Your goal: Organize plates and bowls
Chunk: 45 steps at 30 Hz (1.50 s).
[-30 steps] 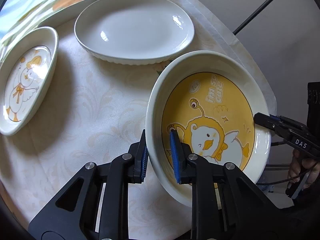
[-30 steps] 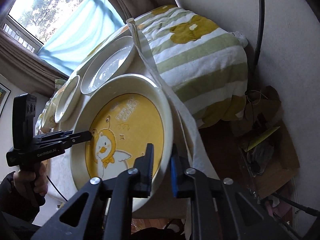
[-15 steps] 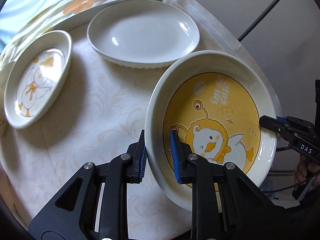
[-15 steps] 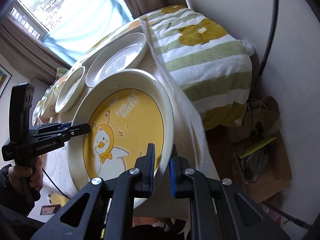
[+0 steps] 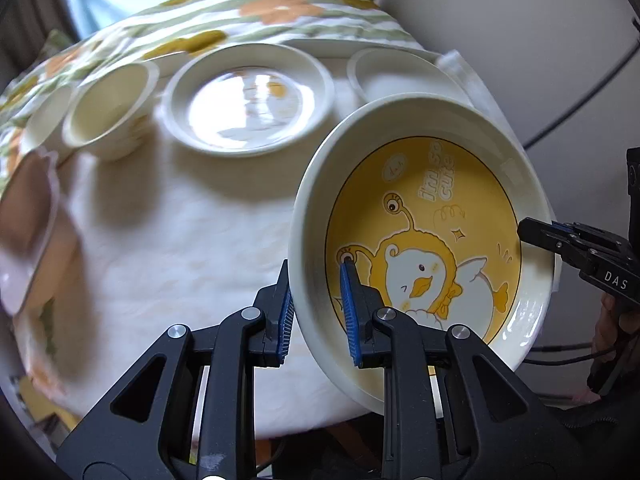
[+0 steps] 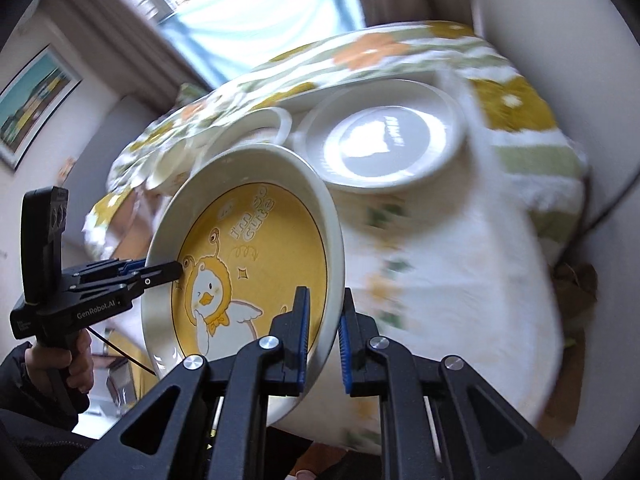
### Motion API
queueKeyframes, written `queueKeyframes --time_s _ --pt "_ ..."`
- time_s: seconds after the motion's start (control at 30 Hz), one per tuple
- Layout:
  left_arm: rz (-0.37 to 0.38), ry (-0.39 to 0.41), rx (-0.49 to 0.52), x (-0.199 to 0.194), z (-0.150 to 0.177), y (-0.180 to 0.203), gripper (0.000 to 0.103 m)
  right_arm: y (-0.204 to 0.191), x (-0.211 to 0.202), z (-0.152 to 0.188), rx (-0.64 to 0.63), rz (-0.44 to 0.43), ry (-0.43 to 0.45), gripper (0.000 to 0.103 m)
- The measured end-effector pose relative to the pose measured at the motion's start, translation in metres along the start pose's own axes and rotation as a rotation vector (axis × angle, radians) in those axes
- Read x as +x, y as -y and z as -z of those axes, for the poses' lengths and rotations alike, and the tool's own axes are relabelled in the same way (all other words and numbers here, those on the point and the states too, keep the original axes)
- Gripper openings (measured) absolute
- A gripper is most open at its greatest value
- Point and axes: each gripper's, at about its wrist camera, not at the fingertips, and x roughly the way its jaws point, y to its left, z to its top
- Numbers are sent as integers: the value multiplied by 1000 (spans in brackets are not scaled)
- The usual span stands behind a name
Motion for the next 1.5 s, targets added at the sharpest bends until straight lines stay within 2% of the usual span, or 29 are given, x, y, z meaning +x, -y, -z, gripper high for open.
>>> queueKeyframes --time_s 0.33,0.63,0.87,1.23,1.5 --pt "-71 2 -143 -30 38 -105 18 -96 72 -12 -98 -88 -104 12" --pt "-71 -54 -204 -21 65 -174 18 -145 125 -6 -113 -82 -204 12" --pt "-63 -74 -216 -7 67 -193 18 -157 150 -3 -101 -62 -230 12" --pt "-80 -48 -166 -3 69 -194 18 -156 152 -2 -116 -41 -228 12" --pt "-57 -40 -180 -3 70 -198 19 -163 156 -3 -120 -19 -246 15"
